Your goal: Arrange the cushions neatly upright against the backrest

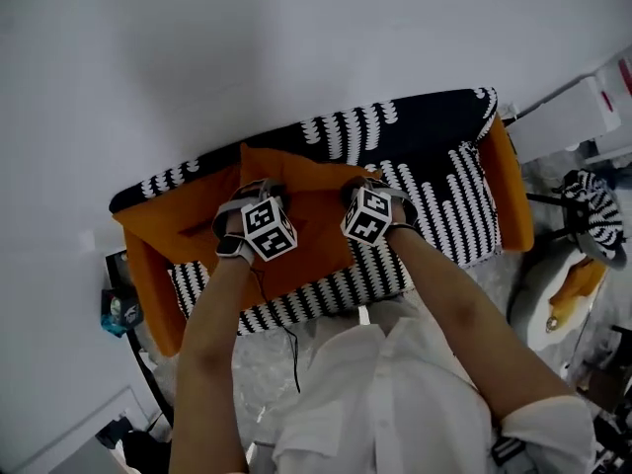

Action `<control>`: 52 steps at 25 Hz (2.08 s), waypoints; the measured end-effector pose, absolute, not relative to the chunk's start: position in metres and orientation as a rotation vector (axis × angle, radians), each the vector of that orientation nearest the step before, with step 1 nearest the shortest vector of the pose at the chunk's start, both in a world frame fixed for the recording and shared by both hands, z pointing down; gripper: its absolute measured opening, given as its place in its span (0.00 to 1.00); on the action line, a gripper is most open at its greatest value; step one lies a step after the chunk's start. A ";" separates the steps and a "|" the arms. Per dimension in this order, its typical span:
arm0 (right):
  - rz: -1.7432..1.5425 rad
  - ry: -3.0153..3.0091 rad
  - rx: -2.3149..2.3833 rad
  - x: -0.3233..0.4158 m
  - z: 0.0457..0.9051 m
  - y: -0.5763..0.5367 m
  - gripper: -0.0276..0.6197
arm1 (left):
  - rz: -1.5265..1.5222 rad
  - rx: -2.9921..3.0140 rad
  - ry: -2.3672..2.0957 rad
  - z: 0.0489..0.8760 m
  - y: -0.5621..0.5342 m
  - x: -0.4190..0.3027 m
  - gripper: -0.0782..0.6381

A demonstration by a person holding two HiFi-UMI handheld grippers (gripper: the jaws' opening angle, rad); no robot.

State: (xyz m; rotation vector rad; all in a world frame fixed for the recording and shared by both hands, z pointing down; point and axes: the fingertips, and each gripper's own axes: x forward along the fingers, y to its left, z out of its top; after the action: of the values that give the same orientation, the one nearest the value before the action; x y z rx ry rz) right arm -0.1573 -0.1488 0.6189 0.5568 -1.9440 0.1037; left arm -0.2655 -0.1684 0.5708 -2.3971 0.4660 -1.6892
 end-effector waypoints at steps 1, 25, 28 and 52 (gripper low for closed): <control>0.075 -1.930 0.543 -0.145 0.615 -0.146 0.08 | -1.673 -2.407 0.487 0.567 -0.163 -0.254 0.24; -0.224 -1.766 0.481 0.248 0.672 -0.226 0.08 | -1.579 -2.707 0.628 0.658 -0.201 0.132 0.16; -0.258 -1.742 0.497 0.290 0.696 -0.242 0.08 | -1.569 -2.728 0.624 0.684 -0.217 0.174 0.16; -0.155 -1.684 0.432 0.368 0.862 -0.227 0.08 | -1.737 -2.834 0.612 0.853 -0.215 0.248 0.15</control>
State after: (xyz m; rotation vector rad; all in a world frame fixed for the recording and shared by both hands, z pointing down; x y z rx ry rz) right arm 0.3681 -0.2271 0.8618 0.4324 -1.6842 -0.1548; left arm 0.2482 -0.2152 0.8529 -2.8339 0.6123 -1.7369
